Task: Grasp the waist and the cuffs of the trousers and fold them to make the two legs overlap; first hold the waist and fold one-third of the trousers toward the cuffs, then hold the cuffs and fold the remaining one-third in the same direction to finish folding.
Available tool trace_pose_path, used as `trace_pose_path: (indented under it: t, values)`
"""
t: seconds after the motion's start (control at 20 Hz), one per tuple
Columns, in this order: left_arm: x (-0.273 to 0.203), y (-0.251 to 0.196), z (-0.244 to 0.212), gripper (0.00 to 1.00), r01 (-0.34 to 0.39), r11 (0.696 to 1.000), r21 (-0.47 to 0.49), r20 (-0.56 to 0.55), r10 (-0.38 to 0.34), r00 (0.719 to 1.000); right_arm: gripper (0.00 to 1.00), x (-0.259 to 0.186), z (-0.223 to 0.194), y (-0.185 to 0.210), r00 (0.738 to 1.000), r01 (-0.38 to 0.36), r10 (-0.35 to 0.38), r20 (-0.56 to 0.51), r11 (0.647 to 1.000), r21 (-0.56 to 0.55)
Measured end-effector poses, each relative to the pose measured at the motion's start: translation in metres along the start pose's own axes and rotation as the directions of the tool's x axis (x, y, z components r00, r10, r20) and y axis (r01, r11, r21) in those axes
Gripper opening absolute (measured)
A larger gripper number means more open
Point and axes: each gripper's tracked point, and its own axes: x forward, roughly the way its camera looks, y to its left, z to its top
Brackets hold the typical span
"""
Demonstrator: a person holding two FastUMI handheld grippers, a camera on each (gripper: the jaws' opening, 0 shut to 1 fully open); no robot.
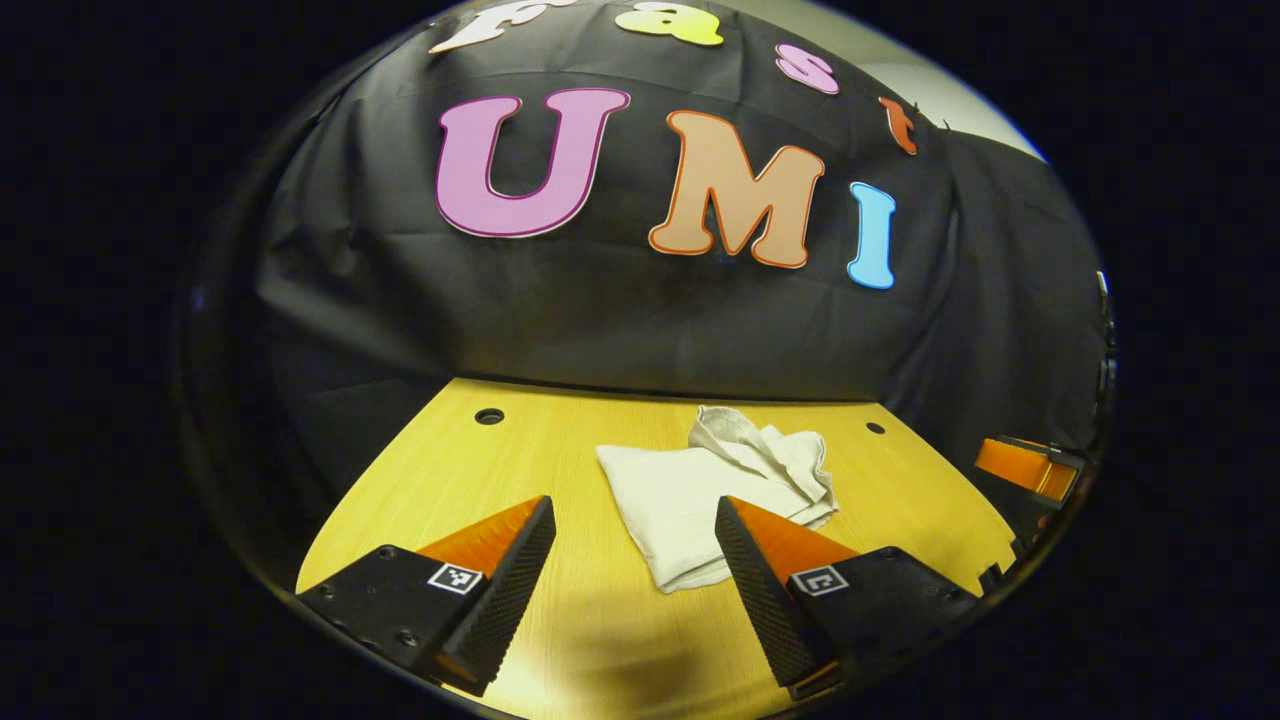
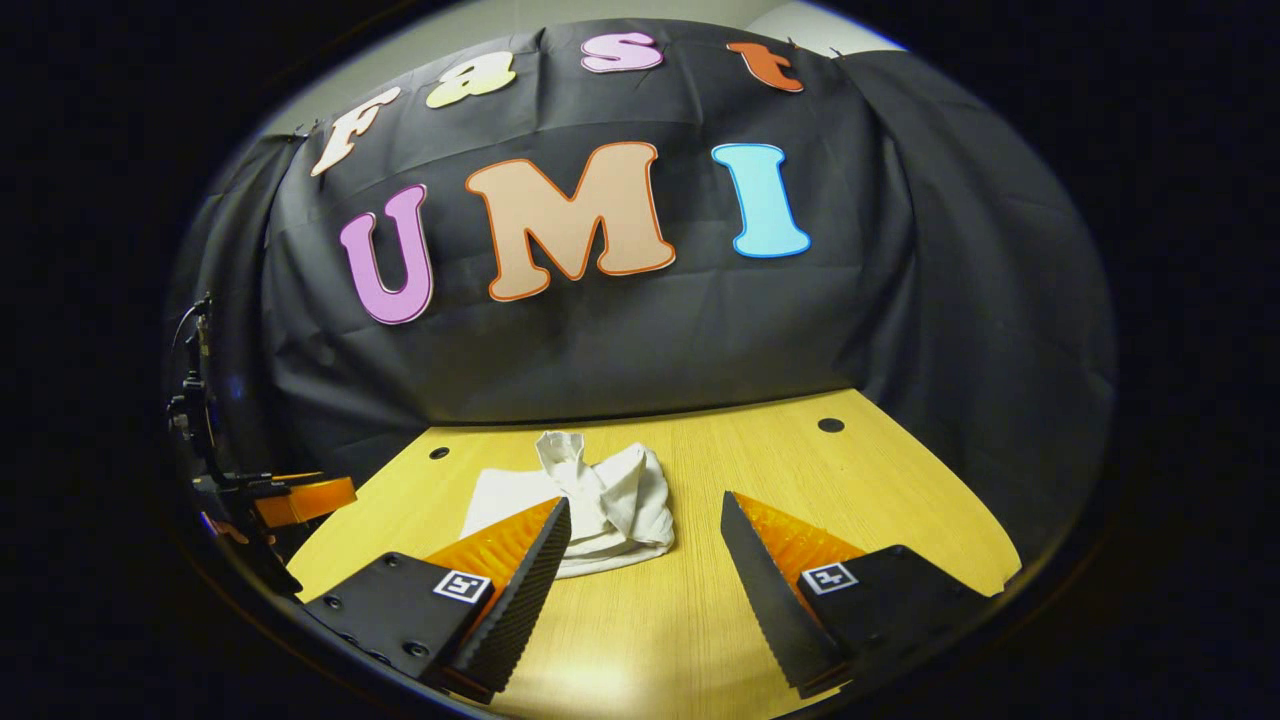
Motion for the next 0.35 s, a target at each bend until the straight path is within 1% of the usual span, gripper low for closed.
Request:
trace_pose_path:
  t: [0.35]
  values:
    - [0.0100, -0.0042, 0.0008, 0.96, 0.048, 0.998, 0.035, -0.014, -0.048, 0.999, 0.97, -0.0035, 0.0055, -0.0029, 0.999, 0.039, -0.039, 0.004, 0.999, -0.003]
